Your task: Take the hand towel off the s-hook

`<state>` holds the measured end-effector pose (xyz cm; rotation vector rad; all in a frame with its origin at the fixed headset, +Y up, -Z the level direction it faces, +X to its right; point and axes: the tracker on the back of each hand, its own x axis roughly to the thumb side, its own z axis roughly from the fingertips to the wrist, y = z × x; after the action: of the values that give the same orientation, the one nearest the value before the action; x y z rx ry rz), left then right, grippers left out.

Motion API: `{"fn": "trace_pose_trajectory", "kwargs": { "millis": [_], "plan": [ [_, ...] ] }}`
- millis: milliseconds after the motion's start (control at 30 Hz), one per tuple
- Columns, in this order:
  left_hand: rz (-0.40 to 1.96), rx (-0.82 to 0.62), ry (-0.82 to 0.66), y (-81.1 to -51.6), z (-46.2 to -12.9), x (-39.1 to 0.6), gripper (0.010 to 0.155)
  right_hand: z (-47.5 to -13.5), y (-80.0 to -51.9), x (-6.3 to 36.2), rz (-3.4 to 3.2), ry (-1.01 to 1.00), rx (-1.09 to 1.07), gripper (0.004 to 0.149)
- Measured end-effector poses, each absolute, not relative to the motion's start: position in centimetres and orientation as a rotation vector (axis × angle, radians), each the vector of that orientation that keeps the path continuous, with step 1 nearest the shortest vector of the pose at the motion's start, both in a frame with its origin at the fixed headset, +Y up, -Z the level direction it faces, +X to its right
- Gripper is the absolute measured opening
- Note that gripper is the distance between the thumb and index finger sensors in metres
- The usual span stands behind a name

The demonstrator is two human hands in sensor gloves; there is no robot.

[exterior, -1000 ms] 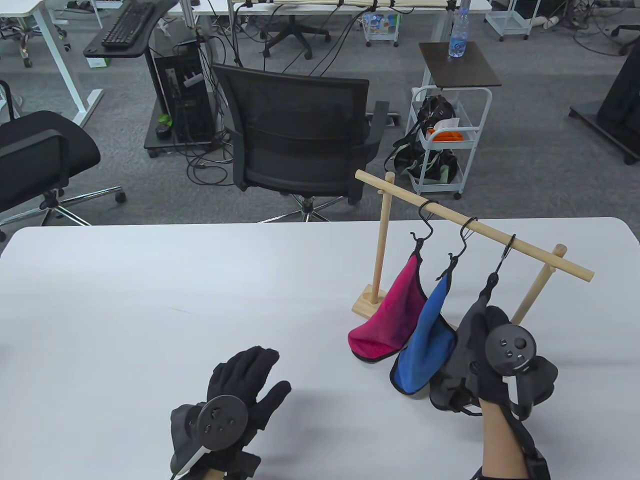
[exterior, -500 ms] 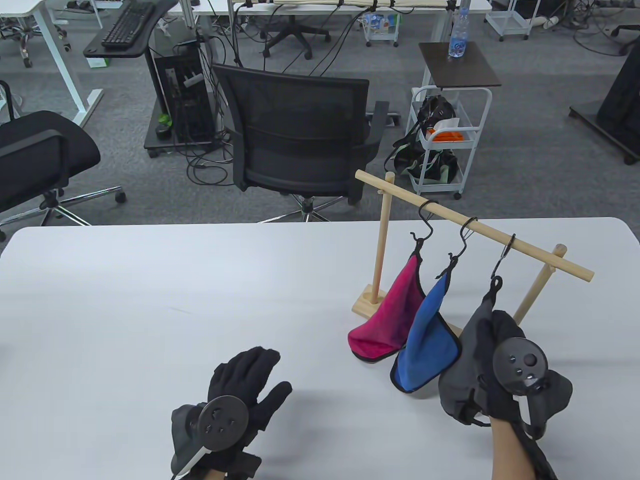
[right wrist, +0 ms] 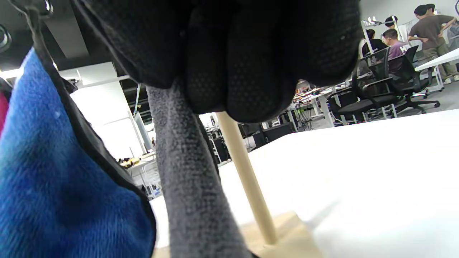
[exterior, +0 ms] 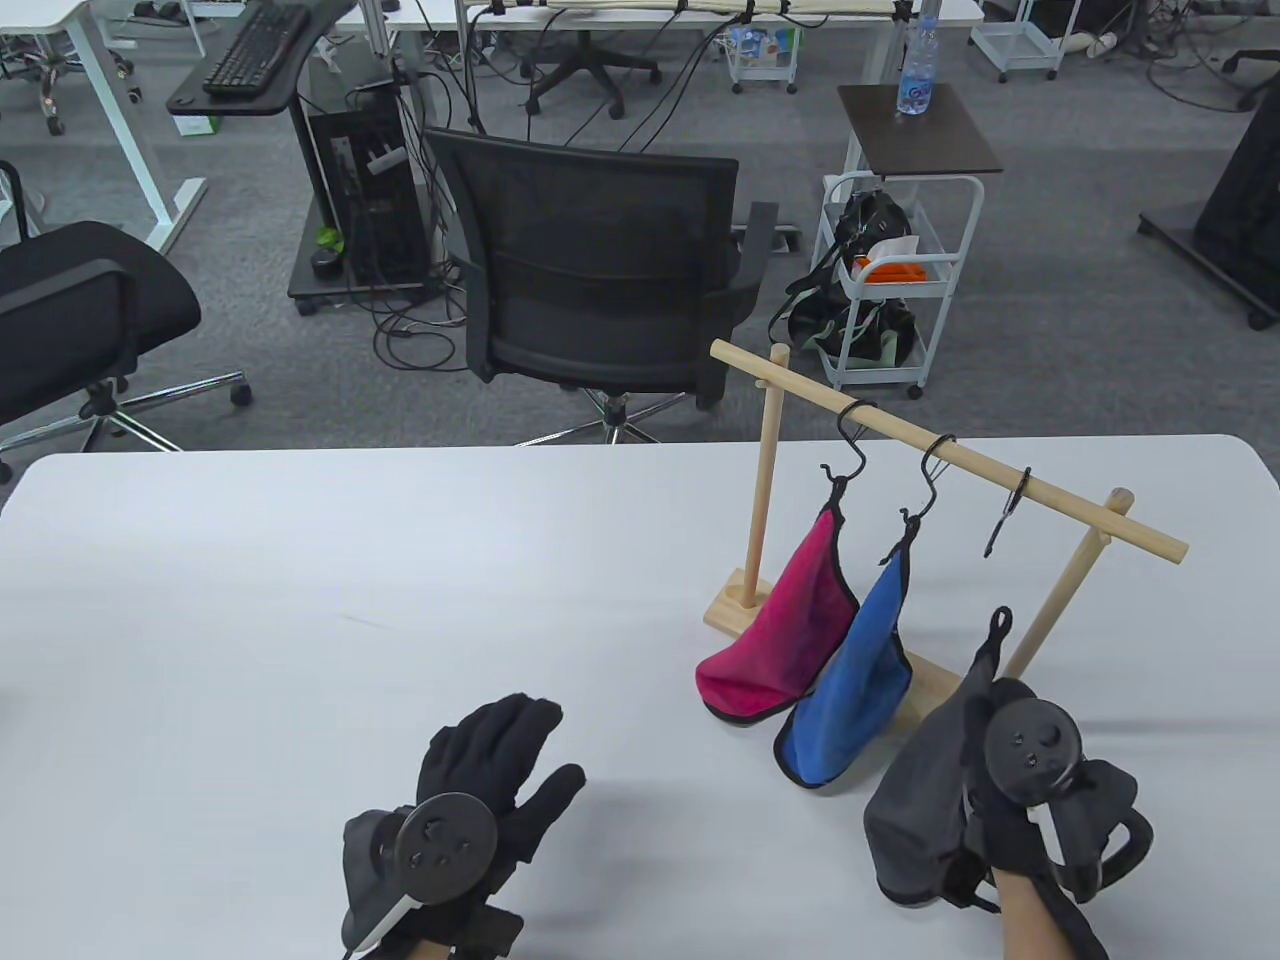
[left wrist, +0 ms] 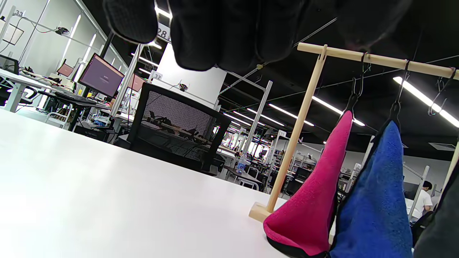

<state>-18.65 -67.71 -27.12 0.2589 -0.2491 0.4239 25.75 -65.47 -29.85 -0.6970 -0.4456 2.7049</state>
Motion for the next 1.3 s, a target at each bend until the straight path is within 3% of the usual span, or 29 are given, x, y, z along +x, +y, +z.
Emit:
{"fn": "trace_pose_trajectory", "kwargs": {
  "millis": [267,767,967,1300],
  "plan": [
    [0.421,0.257,-0.254,-67.7,-27.1,-18.6,0.065,-30.9,-68.0,25.7,2.848,-0.229,-0.77,0.039],
    [0.428,0.266,-0.262,-67.6,-27.0,-18.6,0.065,-33.2,-73.1,25.6,2.928,0.439,-0.809,0.038],
    [0.43,0.266,-0.266,-67.6,-27.0,-18.6,0.065,-33.6,-74.4,25.8,2.899,0.541,-0.81,0.04],
    [0.427,0.268,-0.267,-67.6,-27.0,-18.6,0.065,-33.5,-73.6,26.1,2.861,0.444,-0.8,0.05]
  ]
}}
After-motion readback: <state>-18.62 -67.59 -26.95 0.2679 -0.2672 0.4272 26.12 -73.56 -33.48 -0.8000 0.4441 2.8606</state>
